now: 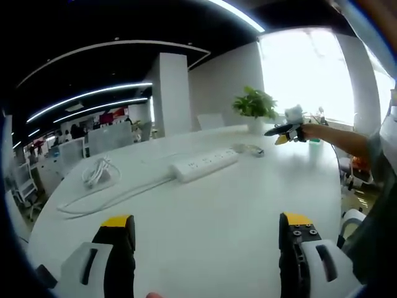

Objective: Straighten the power strip on the desk, plug the charger into it

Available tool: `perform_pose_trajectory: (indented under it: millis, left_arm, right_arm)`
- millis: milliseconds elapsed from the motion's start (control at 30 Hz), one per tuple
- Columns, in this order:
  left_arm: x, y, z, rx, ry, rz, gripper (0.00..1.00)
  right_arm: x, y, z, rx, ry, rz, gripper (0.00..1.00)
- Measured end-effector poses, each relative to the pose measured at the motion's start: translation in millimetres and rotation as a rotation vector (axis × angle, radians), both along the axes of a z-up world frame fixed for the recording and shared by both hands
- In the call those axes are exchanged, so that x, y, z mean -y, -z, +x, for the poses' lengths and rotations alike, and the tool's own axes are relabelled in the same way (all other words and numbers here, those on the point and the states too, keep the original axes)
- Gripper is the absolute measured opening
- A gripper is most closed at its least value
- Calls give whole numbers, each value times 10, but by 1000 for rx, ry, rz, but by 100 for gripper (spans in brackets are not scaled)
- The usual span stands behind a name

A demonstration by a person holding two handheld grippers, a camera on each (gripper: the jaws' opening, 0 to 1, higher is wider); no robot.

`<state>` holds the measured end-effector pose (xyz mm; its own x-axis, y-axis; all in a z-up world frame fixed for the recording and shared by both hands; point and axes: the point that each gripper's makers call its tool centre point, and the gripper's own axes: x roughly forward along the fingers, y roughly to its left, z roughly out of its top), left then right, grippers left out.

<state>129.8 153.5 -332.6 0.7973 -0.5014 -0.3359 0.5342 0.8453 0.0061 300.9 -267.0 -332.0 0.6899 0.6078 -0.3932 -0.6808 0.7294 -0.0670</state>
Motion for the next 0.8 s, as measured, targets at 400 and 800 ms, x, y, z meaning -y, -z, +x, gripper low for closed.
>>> perform_pose_trajectory:
  millis: [400, 800]
  left_arm:
    - [-52, 25, 0, -4, -8, -3, 99]
    - [-112, 52, 43, -9, -20, -7, 99]
  right_arm:
    - [-128, 46, 243, -16, -6, 24, 98]
    - [-206, 105, 431, -31, -5, 49, 96]
